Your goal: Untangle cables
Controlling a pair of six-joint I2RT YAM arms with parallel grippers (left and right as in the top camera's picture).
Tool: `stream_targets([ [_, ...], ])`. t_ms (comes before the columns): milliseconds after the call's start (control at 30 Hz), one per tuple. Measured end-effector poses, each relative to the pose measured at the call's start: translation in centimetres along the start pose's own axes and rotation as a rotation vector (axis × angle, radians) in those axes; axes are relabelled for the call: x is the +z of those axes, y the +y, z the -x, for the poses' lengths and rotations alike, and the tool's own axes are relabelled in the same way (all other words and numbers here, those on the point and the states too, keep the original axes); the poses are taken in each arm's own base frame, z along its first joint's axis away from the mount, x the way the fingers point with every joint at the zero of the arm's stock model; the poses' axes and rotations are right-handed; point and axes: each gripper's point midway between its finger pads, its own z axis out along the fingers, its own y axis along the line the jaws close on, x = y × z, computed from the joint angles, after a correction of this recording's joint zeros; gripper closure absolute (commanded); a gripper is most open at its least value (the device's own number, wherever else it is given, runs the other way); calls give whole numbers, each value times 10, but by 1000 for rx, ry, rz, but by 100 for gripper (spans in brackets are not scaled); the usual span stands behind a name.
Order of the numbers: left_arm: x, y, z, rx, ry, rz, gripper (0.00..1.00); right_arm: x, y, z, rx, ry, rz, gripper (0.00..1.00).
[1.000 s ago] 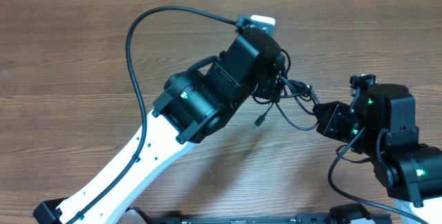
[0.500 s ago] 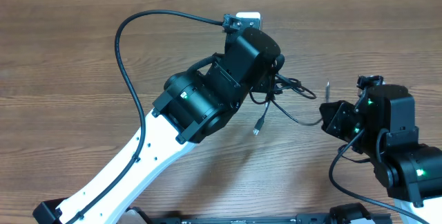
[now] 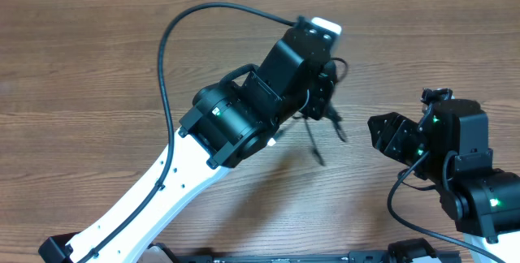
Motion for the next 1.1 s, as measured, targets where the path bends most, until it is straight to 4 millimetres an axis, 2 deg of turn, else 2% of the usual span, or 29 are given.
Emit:
stream_targets([
  [167, -1, -19, 6, 109, -21, -103, 96, -1, 16, 2, -8, 3, 84, 49],
  [400, -2, -26, 9, 169, -37, -144, 96, -4, 39, -1, 21, 39, 206, 60],
  [700, -6, -39, 32, 223, -140, -196, 96, 0, 50, -10, 130, 126, 255, 61],
  [867, -8, -47, 32, 274, -150, -242, 96, 10, 52, -14, 179, 187, 252, 73],
  [1100, -10, -53, 31, 299, -151, -274, 96, 18, 54, -18, 209, 235, 252, 75],
])
